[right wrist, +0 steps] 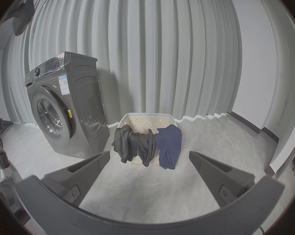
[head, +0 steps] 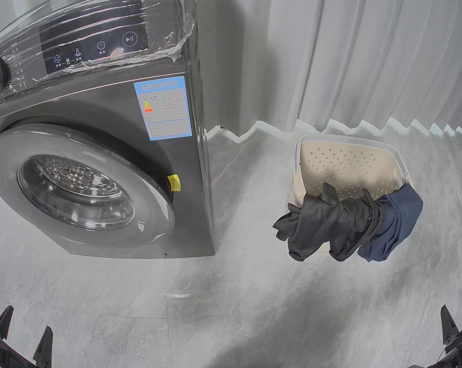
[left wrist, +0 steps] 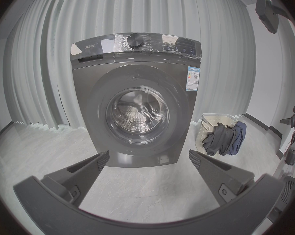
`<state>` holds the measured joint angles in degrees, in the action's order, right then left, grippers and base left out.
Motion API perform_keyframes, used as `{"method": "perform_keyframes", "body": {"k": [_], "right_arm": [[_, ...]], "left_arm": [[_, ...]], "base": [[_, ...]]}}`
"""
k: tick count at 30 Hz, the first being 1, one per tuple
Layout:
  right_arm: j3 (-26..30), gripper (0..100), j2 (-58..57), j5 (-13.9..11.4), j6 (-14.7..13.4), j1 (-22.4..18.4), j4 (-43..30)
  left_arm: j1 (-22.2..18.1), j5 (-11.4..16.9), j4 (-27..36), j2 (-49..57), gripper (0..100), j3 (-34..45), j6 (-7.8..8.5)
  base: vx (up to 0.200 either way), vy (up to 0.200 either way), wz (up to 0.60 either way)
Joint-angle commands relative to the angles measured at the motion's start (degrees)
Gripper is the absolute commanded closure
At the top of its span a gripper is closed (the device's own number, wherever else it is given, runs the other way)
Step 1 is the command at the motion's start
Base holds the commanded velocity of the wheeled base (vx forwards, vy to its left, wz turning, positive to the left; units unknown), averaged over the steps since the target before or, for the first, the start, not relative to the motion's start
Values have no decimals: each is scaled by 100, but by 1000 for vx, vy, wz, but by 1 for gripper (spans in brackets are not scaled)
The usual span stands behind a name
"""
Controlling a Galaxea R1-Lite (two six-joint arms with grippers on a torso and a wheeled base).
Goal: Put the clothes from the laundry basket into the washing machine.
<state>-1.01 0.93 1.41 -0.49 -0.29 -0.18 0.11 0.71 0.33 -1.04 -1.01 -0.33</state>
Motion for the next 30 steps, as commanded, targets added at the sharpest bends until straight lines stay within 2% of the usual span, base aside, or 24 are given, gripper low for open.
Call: {"method": "perform_keyframes", "body": {"k": [1, 3, 30], "right_arm": [[92, 0, -40, -1, -4, 3, 1], [92, 0, -40, -1, -4, 3, 1], [92, 0, -40, -1, -4, 12, 1]], "left_arm": [[-2, 0, 2, 95, 0, 92, -2], [-2, 0, 2, 95, 0, 92, -2], [-2, 0, 2, 95, 0, 92, -2]], "base": [[0, 0, 600], [0, 0, 300], [0, 200, 0]]}}
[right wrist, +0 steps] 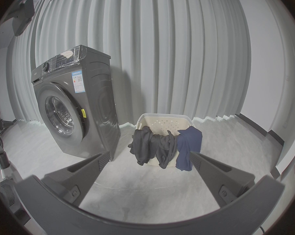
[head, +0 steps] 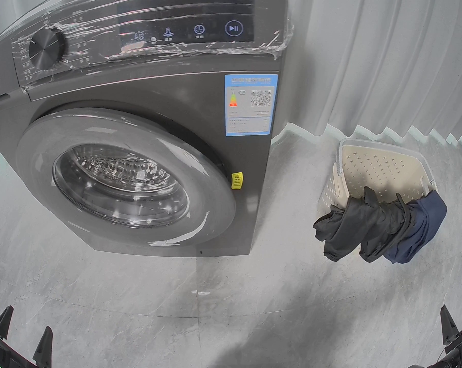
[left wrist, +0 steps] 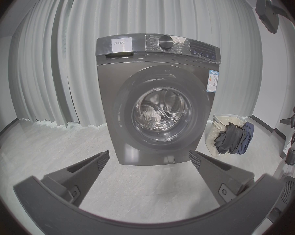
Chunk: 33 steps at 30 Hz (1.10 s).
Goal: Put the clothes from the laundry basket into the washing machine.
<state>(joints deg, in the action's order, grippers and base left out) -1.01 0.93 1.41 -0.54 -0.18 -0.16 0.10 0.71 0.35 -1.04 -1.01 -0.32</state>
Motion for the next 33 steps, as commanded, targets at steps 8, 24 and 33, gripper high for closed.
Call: {"method": "perform_keyframes", "body": {"k": [8, 24, 33], "right_arm": [[92, 0, -40, -1, 1, 1, -2], [92, 0, -40, -1, 1, 1, -2], [92, 0, -40, -1, 10, 1, -2]], "left_arm": [[-1, 0, 0, 95, 0, 92, -3], [-1, 8, 0, 95, 0, 92, 5], [-1, 8, 0, 95, 0, 92, 5]], "base": [[0, 150, 0], [0, 38, 0], [0, 200, 0]]}}
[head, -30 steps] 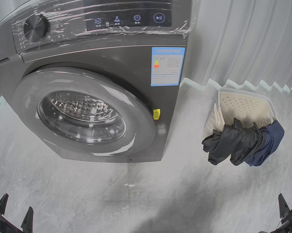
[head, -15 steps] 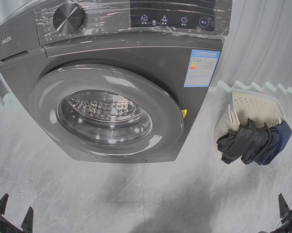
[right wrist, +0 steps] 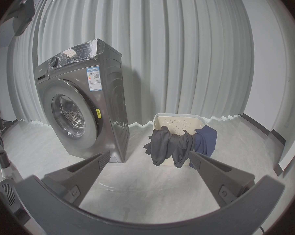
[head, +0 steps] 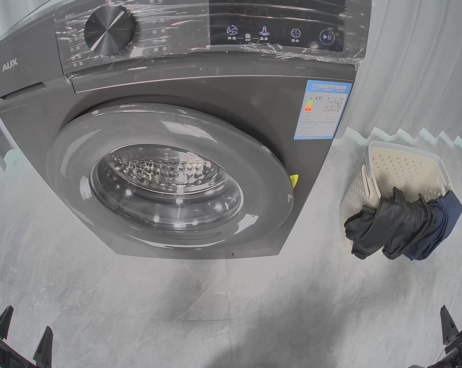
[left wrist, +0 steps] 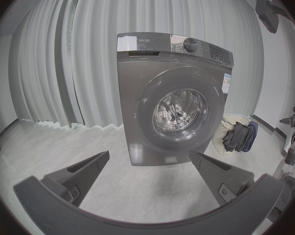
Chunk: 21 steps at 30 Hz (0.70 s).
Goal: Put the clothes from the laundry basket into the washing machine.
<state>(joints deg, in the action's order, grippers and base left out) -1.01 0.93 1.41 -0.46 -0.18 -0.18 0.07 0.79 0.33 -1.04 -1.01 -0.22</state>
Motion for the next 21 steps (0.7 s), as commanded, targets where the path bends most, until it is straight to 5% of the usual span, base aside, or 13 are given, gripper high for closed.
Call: {"method": "perform_keyframes", "body": {"k": [1, 6, 21], "right_arm": [[92, 0, -40, -1, 2, 1, 1], [92, 0, -40, -1, -6, 1, 1], [101, 0, -31, 26, -33, -17, -8]], "left_arm": [[1, 0, 2, 95, 0, 92, -4], [1, -9, 2, 95, 0, 92, -4], [1, -9, 2, 95, 0, 92, 13]], "base": [[0, 200, 0], [0, 200, 0], [0, 0, 0]]}}
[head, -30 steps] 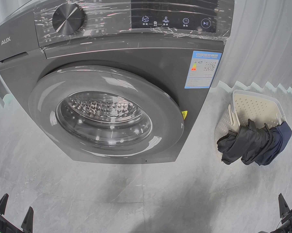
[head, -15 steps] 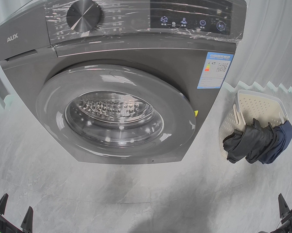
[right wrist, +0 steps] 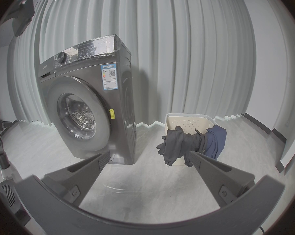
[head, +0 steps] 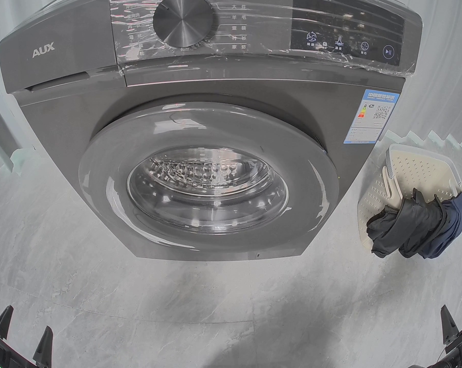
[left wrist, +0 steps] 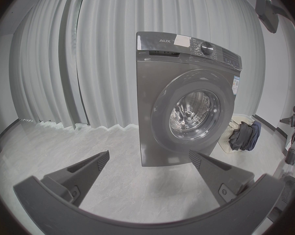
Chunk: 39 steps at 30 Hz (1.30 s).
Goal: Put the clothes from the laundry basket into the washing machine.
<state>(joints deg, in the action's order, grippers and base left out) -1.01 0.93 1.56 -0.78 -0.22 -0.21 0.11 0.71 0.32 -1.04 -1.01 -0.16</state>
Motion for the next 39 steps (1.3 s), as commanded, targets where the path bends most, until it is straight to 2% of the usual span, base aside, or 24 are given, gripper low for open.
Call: {"method": "perform_keyframes", "body": {"k": [1, 15, 21, 33, 39], "right_arm": [[101, 0, -31, 2, -1, -13, 3], [92, 0, -31, -15, 60, -13, -6], [92, 0, -31, -15, 69, -13, -6], [92, 0, -31, -33, 87, -13, -6], [92, 0, -49, 11, 43, -4, -6]], "left_arm": [[-2, 0, -5, 95, 0, 92, -2], [-2, 0, 3, 95, 0, 92, 7], [-2, 0, -5, 95, 0, 92, 7], [-2, 8, -5, 95, 0, 92, 7], [-11, 8, -5, 95, 0, 92, 7]], "base": [[0, 0, 0], [0, 0, 0], [0, 200, 0], [0, 0, 0], [200, 0, 0]]}}
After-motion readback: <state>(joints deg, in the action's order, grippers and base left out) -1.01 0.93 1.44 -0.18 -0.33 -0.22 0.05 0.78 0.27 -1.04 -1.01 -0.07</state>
